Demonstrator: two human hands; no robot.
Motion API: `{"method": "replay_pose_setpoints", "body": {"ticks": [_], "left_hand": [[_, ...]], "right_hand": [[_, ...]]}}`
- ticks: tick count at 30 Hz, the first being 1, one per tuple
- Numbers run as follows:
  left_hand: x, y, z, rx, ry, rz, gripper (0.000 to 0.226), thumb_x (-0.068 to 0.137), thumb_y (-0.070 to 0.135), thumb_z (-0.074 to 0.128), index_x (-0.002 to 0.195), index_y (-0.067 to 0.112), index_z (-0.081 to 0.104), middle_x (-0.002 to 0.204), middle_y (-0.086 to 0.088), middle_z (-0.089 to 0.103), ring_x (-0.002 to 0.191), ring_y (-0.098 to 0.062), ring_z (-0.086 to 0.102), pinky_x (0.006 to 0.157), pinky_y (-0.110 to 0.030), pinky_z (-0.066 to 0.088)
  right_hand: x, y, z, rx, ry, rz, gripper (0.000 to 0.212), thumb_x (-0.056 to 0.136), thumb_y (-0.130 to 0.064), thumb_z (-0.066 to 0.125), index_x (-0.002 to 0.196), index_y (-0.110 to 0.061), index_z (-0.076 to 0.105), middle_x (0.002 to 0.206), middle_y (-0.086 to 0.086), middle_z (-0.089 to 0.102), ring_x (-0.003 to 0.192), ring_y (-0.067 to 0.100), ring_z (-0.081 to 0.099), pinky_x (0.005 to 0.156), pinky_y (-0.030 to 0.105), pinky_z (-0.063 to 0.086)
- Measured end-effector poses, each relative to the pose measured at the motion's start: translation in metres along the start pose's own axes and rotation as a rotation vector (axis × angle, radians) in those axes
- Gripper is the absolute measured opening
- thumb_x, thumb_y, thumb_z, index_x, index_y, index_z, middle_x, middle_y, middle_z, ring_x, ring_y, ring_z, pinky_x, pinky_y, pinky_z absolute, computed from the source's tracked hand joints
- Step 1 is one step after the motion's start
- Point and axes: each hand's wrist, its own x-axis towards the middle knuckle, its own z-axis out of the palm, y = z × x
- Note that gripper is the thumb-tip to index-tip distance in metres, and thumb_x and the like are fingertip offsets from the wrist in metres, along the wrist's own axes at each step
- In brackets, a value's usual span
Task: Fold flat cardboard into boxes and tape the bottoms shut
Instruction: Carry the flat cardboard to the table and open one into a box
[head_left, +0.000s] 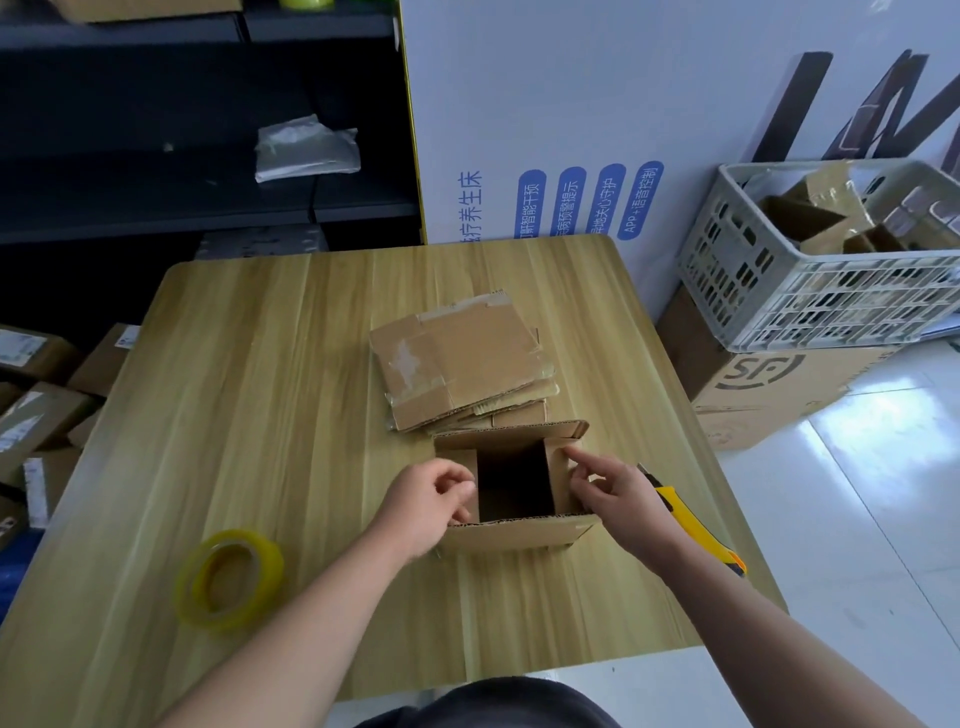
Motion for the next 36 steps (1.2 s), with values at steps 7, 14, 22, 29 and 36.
{"method": "replay_pose_setpoints", "body": {"ticks": [7,14,22,29,36], "left_hand": [[-0.004,-0.016,-0.019,-0.261,-0.085,-0.018,0.033,0.081,0.04,0.069,0.112,0.03,0.064,0.102,0.005,0.073,0.096,-0.015,0.068,0.085,-0.026,0.054],[-0.009,-0.017,-0.021,-0.21,-0.125,0.007,0.062,0.06,0.032,0.085,0.118,0.024,0.063,0.105,0.006,0.071,0.091,-0.006,0.066,0.081,-0.017,0.052],[-0.001,-0.011,-0.01,0.26,0.292,0.029,0.049,0.07,0.042,0.082,0.105,0.027,0.052,0.09,0.011,0.058,0.078,-0.012,0.058,0.075,-0.026,0.05],[0.007,-0.022,-0.005,0.249,0.143,0.132,0.09,0.083,0.034,0.072,0.151,0.039,0.014,0.151,0.003,0.019,0.136,-0.014,0.032,0.104,-0.023,0.028],[0.009,-0.036,0.002,0.11,0.145,0.25,0.019,0.085,0.021,0.071,0.096,0.029,0.056,0.136,0.008,0.043,0.13,-0.006,0.04,0.104,-0.027,0.033]], "right_hand": [[0.004,-0.001,-0.001,-0.062,-0.034,0.019,0.038,0.104,-0.023,0.038,0.139,-0.027,0.05,0.125,-0.007,0.054,0.115,0.011,0.049,0.098,0.026,0.041],[0.006,0.008,-0.004,0.128,-0.032,0.065,0.032,0.103,-0.025,0.04,0.128,-0.022,0.061,0.118,-0.004,0.061,0.1,0.009,0.057,0.088,0.028,0.049],[0.022,-0.001,-0.021,-0.022,0.106,-0.163,0.044,0.1,-0.024,0.047,0.143,-0.03,0.042,0.136,-0.01,0.045,0.122,0.008,0.048,0.1,0.027,0.04],[0.023,0.0,-0.023,-0.102,-0.105,-0.178,0.037,0.095,-0.024,0.056,0.131,-0.032,0.054,0.131,-0.011,0.055,0.124,0.01,0.049,0.11,0.032,0.039],[0.014,0.019,-0.013,-0.369,-0.142,-0.245,0.069,0.081,-0.038,0.074,0.143,-0.027,0.046,0.155,-0.02,0.023,0.143,0.003,0.023,0.118,0.03,0.025]]}}
